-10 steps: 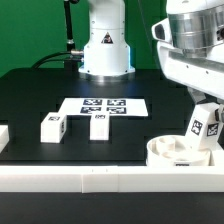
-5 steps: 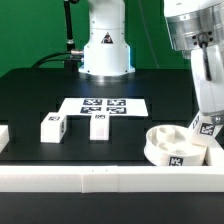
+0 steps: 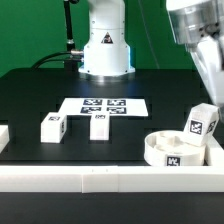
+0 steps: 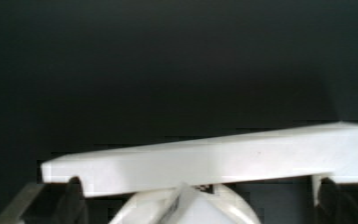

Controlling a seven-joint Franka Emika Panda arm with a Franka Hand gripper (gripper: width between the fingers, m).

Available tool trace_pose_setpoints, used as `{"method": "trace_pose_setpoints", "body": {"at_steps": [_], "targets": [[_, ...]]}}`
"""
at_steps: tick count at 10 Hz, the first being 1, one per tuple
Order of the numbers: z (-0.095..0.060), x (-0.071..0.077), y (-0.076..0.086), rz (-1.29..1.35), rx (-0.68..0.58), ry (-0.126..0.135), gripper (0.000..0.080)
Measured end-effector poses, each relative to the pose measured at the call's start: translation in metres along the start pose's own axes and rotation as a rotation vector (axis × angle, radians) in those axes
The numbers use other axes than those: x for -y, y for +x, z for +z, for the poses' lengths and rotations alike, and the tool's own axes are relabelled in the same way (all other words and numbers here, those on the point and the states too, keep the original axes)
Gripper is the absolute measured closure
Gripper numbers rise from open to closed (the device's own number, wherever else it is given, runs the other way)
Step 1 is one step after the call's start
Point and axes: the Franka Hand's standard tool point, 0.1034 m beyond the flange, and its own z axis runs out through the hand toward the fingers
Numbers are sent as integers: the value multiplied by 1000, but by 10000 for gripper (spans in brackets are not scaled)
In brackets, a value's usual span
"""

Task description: Assemble stool

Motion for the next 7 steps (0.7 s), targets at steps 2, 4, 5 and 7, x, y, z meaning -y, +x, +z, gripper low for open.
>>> {"method": "trace_pose_setpoints", "body": {"at_steps": [2, 4, 5, 7], "targets": [[-3, -7, 1, -172, 2, 1, 151], [-1, -7, 1, -357, 1, 0, 150], [-1, -7, 2, -454, 1, -1, 150], [-2, -15, 6, -735, 2, -72, 150]]}}
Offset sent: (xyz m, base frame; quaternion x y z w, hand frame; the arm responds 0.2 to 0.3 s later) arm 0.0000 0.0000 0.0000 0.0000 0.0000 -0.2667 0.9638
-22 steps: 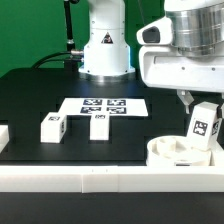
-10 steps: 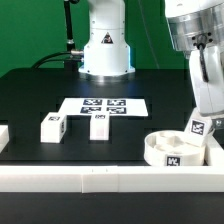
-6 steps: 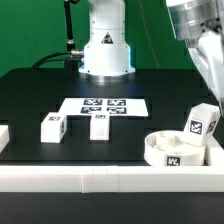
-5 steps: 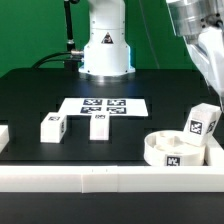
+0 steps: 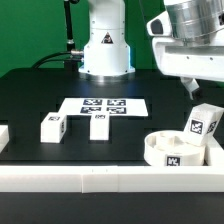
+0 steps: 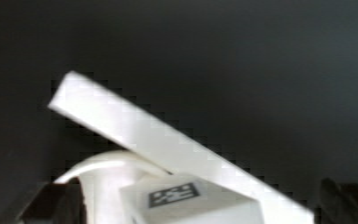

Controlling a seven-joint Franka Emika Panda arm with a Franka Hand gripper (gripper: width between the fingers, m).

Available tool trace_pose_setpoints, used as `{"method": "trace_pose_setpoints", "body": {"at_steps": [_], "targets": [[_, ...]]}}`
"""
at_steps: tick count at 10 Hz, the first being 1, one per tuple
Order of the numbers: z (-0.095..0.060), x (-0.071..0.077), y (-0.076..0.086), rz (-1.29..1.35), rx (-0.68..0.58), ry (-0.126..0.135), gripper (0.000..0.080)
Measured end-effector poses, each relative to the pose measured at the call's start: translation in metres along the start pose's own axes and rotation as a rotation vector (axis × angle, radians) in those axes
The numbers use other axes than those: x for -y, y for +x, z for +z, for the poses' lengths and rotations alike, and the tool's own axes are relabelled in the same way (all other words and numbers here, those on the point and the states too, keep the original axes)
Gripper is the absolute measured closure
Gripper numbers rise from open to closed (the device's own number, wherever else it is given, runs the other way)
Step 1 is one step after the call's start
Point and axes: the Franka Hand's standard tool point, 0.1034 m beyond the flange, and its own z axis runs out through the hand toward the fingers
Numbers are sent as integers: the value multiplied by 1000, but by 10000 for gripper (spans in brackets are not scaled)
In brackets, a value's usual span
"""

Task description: Assemble stool

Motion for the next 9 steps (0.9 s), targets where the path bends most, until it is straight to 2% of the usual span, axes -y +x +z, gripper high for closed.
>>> {"method": "trace_pose_setpoints", "body": {"at_steps": [3, 4, 7, 8, 9], "targets": [[-6, -7, 13, -538, -19, -47, 150], [-6, -6, 15, -629, -27, -64, 150], [-5, -6, 17, -878, -20, -69, 150], [-5, -7, 19, -1008, -21, -85, 150], [-5, -6, 21, -1163, -40, -138, 150]]}}
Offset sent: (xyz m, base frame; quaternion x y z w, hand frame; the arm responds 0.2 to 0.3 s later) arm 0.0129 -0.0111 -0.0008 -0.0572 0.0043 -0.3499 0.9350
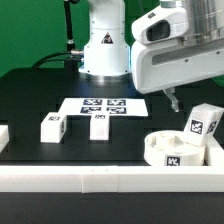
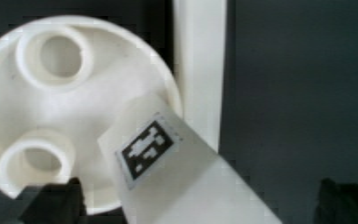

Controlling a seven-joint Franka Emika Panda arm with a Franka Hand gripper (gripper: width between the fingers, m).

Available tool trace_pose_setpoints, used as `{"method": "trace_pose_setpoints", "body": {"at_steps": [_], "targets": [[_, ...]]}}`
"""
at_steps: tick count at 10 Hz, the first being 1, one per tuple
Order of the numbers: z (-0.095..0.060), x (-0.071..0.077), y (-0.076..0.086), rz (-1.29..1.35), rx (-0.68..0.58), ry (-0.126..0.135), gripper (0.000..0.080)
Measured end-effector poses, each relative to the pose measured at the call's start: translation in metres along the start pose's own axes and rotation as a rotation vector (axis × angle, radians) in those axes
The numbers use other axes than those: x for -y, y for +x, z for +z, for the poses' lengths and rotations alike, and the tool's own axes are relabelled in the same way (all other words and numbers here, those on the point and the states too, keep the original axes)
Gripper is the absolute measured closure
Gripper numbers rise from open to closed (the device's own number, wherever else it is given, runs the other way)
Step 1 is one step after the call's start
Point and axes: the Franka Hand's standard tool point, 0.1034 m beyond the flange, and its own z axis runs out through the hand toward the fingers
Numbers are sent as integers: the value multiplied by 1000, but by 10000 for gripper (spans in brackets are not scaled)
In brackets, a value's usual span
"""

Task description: Assemble stool

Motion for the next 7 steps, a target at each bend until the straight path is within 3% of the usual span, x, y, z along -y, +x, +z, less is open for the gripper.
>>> {"method": "trace_pose_setpoints", "body": {"at_steps": [4, 7], "targets": [[2, -4, 9, -428, -26, -112, 150], [9, -1, 8, -439, -25, -111, 178]]}}
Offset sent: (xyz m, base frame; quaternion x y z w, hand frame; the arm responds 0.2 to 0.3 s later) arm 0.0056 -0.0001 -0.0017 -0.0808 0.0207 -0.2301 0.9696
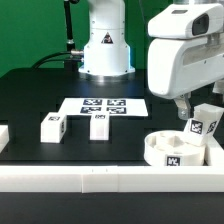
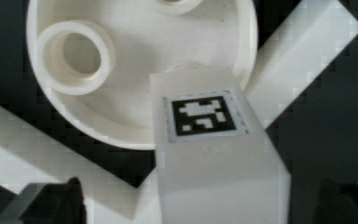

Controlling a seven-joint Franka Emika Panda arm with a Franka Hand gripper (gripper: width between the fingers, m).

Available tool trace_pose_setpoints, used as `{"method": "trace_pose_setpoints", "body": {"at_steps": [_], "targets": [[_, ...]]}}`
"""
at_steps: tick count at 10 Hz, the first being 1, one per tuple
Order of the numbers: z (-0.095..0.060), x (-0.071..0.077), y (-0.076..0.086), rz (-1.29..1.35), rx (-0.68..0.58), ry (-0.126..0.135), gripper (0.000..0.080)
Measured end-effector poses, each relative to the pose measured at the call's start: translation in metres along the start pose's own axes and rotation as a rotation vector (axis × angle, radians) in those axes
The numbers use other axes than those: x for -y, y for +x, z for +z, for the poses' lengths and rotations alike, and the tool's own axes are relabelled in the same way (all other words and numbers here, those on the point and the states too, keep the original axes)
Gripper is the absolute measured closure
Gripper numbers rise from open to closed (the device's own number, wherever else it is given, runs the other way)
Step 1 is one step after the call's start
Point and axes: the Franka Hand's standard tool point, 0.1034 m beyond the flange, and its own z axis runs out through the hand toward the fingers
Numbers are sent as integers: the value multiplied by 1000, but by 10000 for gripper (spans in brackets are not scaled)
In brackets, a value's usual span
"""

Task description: Assemble stool

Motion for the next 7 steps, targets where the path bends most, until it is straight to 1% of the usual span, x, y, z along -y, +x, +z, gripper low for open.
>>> {"method": "trace_pose_setpoints", "body": {"at_steps": [1, 2, 3, 4, 6, 7], "targets": [[3, 2, 1, -1, -2, 1, 178], [5, 2, 0, -1, -1, 2, 357], [6, 1, -1, 13, 0, 2, 357], [6, 1, -1, 36, 0, 2, 463], [6, 1, -1, 84, 0, 3, 463], [6, -1, -2, 189, -1, 6, 463]]}}
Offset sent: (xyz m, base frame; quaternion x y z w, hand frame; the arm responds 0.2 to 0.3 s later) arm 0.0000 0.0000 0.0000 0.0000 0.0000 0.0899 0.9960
